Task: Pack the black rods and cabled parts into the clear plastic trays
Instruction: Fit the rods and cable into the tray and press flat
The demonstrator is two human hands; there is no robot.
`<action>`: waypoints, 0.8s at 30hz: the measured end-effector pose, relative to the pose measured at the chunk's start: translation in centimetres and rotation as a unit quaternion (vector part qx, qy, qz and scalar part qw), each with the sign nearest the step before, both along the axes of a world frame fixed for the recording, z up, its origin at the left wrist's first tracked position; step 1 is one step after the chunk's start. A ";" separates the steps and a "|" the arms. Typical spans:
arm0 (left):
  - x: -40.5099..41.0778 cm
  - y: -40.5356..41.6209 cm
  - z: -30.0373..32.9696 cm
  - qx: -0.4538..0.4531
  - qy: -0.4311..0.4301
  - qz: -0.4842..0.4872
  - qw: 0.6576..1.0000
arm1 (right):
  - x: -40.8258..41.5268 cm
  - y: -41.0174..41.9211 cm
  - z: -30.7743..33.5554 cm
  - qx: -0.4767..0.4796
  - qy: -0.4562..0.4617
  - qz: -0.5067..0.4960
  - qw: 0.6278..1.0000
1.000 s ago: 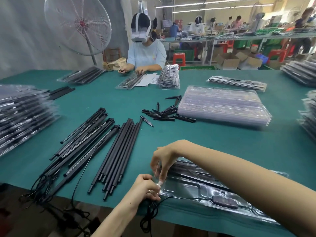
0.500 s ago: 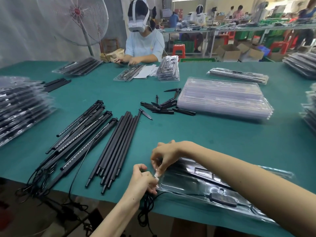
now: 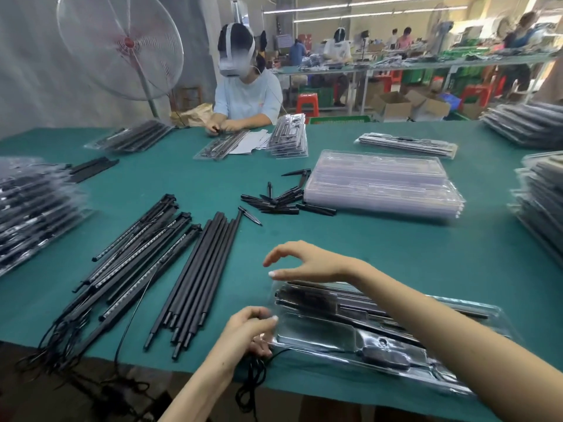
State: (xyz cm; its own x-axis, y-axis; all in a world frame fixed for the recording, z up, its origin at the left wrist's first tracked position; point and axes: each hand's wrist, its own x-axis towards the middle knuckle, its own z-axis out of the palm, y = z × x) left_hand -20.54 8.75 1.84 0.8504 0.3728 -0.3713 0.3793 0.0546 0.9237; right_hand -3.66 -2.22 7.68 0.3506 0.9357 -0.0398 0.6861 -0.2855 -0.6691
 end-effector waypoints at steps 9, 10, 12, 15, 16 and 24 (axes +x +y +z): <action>0.1 -0.3 -0.7 0.062 -0.015 0.006 0.998 | -13.0 -10.4 -0.8 0.093 0.277 -0.122 0.949; 0.1 -0.4 -0.8 0.060 -0.019 0.015 0.998 | -14.7 -11.2 -1.6 0.064 0.347 -0.133 0.926; 0.1 -0.7 -0.7 0.039 -0.018 0.031 0.999 | -16.5 -12.4 -3.0 0.068 0.472 -0.217 0.852; -0.2 -1.0 -0.4 -0.027 0.004 0.040 0.999 | -16.3 -13.3 -4.0 0.195 0.611 -0.403 0.653; -0.4 -1.0 -0.2 -0.042 0.012 0.032 0.999 | -16.0 -13.4 -4.0 0.241 0.632 -0.439 0.592; -0.8 -1.8 0.3 -0.009 0.072 -0.010 0.997 | -14.8 -14.3 -4.2 0.395 0.527 -0.576 0.485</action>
